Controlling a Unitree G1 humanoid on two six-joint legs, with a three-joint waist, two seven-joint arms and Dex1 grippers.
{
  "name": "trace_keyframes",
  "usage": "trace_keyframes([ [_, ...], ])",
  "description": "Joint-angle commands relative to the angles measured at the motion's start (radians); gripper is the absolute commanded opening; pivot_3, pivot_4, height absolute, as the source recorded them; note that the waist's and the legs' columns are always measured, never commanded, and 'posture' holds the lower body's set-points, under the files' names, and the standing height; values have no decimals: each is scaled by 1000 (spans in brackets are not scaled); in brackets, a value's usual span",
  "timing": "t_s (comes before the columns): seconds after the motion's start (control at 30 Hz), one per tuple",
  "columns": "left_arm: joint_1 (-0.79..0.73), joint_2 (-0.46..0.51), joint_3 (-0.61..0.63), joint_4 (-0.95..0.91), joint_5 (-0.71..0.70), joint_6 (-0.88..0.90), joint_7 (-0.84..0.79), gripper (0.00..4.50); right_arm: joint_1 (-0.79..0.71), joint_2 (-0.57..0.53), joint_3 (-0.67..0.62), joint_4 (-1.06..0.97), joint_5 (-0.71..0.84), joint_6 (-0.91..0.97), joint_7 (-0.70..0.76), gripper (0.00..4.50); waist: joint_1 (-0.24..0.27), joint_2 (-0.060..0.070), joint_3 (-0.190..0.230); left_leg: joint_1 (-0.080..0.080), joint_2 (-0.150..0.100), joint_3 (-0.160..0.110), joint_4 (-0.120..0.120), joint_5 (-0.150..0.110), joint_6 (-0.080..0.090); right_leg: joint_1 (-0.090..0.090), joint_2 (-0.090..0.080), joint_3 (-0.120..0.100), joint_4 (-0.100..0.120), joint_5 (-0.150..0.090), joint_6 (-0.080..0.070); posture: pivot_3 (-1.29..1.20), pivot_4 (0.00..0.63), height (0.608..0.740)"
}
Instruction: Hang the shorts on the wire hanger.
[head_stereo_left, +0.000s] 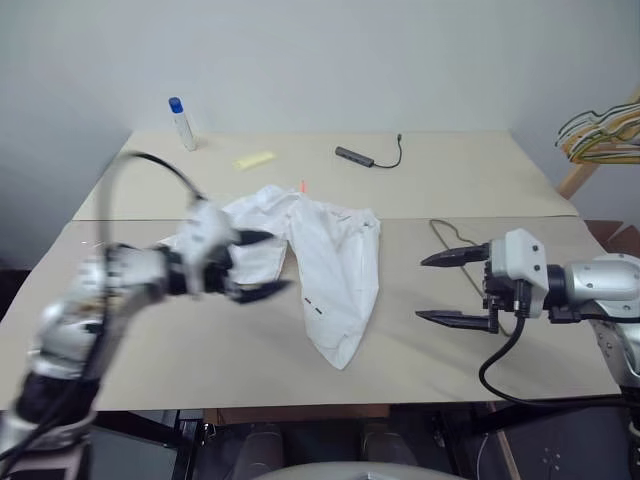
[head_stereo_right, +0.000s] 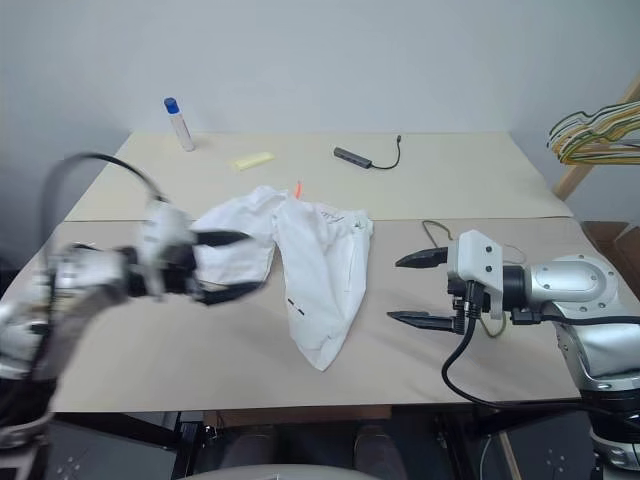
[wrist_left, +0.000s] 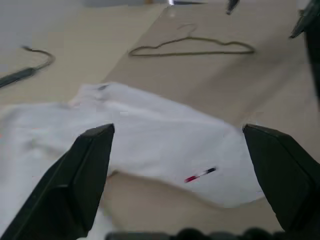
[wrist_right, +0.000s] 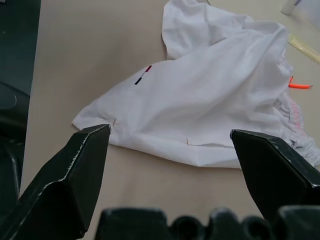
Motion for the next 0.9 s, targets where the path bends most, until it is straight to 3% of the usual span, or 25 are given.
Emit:
trace_keyframes([
  [0.03, -167, -93, -210, 9, 107, 195, 116, 4456, -7, -21, -34, -20, 3, -18, 4, 4500, -2, -1, 0, 0, 0, 0, 0, 0, 0, 0, 0, 0, 0, 0, 0, -63, 0, 740],
  [0.23, -379, -299, -485, 211, 278, 414, 266, 4456, 21, -30, -58, -48, 7, -9, -15, 4500, -20, 0, -1, 1, -3, -4, 0, -1, 2, 1, 1, 1, -2, 0, 0, -100, 0, 740],
  [0.33, -412, -337, -612, 285, 361, 439, 300, 4456, 45, -26, -67, -72, 7, -5, -35, 4500, -36, 1, -2, 0, -3, -5, -1, -2, 3, 0, 1, 1, -2, -1, 0, -117, 0, 740],
  [0.47, -407, -352, -648, 316, 386, 459, 293, 4456, 79, -26, -90, -100, 15, 0, -54, 4500, -47, 2, -2, 1, -4, -6, 0, -2, 3, 1, 0, 1, -1, -2, 0, -126, 0, 740],
  [0.57, -398, -338, -672, 330, 416, 442, 291, 3889, 94, -24, -96, -109, 13, -3, -65, 4500, -54, 3, -3, 2, -4, -6, 0, -2, 3, 2, 0, 1, -1, -2, 0, -127, 0, 740],
  [0.9, -351, -254, -607, 322, 426, 410, 266, 730, 81, -14, -81, -94, 2, -25, -87, 4500, -64, 4, -4, 6, -5, -7, -2, -2, 3, 4, 1, 2, -1, -2, 0, -109, 0, 740],
])
